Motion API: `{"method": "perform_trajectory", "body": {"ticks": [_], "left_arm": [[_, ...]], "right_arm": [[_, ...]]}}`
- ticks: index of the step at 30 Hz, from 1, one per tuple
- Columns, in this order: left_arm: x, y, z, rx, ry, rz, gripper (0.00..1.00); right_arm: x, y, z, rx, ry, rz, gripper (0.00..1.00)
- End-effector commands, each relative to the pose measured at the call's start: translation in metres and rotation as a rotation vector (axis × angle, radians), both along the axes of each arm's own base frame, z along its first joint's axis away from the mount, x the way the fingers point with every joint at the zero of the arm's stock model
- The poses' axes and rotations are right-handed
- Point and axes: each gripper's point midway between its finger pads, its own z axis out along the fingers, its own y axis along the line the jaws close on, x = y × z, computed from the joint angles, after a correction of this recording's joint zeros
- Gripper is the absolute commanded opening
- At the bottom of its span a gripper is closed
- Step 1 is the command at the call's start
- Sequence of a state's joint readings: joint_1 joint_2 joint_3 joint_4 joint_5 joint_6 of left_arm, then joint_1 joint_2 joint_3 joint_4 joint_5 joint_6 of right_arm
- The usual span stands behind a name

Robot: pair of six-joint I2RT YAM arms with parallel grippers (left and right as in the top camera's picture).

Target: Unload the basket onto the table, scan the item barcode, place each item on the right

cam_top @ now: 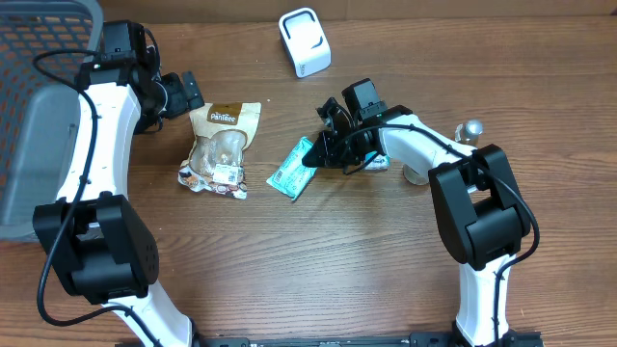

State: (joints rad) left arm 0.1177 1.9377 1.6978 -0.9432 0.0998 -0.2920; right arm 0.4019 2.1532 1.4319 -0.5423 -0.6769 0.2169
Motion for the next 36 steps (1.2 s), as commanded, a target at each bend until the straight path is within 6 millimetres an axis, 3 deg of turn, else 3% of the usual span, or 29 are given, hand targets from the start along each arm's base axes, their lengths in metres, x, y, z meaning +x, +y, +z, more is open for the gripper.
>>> {"method": "perform_trajectory", "body": {"ticks": [1,15,22,23,27,36], "left_arm": [[0.004,-0.002,0.011,0.012,-0.029,-0.011,0.99],[0.004,-0.002,0.011,0.012,-0.029,-0.011,1.00],[0.004,-0.002,0.011,0.012,-0.029,-0.011,1.00],[0.004,-0.002,0.011,0.013,-0.029,-0.012,1.00],[0.004,-0.002,0.011,0.013,-0.029,-0.012,1.00],[0.004,-0.002,0.011,0.013,-0.029,-0.012,1.00]], "right_arm": [[-0.002,0.004,0.013,0.022,-0.026,0.017,0.04],[-0.005,0.005,0.014,0.029,-0.009,0.022,0.04],[0.001,0.015,0.050,0.118,-0.050,0.048,0.04],[0.004,0.016,0.064,0.130,-0.082,0.049,0.04],[0.005,0.017,0.089,0.147,-0.135,0.050,0.04],[-0.002,0.011,0.121,0.138,-0.224,0.086,0.04]]}}
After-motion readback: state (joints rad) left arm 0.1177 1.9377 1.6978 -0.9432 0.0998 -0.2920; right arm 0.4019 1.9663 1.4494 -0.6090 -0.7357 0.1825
